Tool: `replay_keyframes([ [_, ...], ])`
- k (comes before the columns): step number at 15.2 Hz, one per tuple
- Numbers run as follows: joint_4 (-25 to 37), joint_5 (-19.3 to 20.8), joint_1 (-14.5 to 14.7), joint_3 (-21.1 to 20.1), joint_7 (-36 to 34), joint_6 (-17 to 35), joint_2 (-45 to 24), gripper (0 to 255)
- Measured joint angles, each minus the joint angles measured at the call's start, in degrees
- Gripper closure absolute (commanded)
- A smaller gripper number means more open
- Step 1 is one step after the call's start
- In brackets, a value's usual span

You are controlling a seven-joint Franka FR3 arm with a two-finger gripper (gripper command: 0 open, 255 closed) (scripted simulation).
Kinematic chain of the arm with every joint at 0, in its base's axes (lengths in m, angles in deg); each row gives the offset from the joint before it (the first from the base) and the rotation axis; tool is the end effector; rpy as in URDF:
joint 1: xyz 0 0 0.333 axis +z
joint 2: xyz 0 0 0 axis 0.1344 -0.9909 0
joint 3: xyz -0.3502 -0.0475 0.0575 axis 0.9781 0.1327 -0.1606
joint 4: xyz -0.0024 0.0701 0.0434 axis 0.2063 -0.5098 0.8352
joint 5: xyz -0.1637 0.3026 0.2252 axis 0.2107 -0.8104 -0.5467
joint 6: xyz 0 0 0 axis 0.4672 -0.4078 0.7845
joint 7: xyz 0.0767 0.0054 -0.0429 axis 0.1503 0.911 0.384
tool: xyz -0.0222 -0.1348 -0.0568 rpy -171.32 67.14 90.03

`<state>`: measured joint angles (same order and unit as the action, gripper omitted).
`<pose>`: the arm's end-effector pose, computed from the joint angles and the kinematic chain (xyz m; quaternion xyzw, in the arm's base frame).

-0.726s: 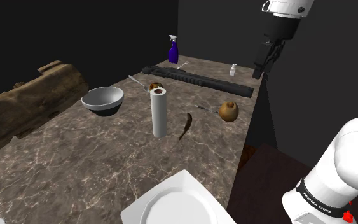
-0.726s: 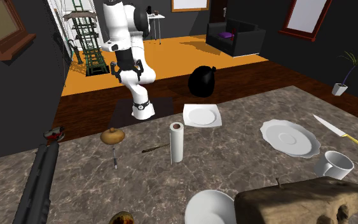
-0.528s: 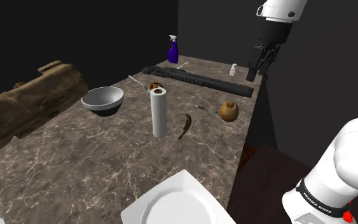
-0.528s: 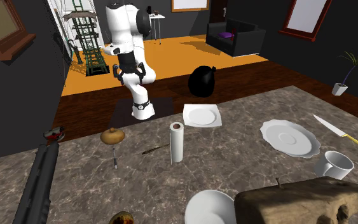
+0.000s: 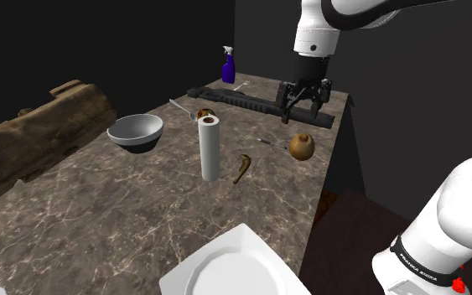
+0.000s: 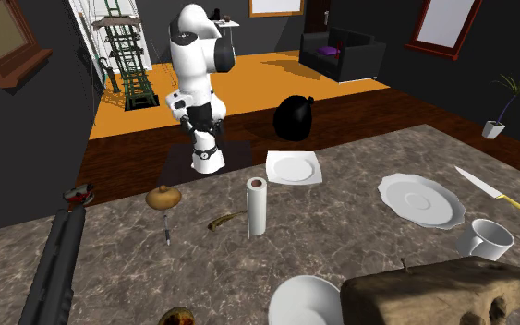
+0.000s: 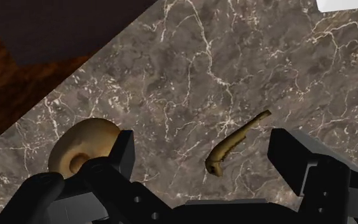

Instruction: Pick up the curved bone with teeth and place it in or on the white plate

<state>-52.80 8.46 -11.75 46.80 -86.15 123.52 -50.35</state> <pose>0.3812 0.0737 0.5279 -0.9837 0.1776 0.0226 0.0141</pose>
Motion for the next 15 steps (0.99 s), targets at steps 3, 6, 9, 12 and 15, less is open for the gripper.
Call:
replay_keyframes([
  [3, 1.4, -0.7, -1.7, -2.5, -8.3, 3.5, -6.5, 0],
  [6, 4.5, -0.7, -3.2, -4.5, -16.6, 5.9, -13.6, 0],
  [9, 7.5, -0.3, -4.5, -5.6, -24.5, 8.2, -20.5, 0],
  [12, 10.9, 0.4, -5.1, -6.3, -32.6, 10.8, -28.1, 0],
  [15, 14.3, 0.8, -5.3, -6.2, -40.3, 12.6, -34.7, 0],
])
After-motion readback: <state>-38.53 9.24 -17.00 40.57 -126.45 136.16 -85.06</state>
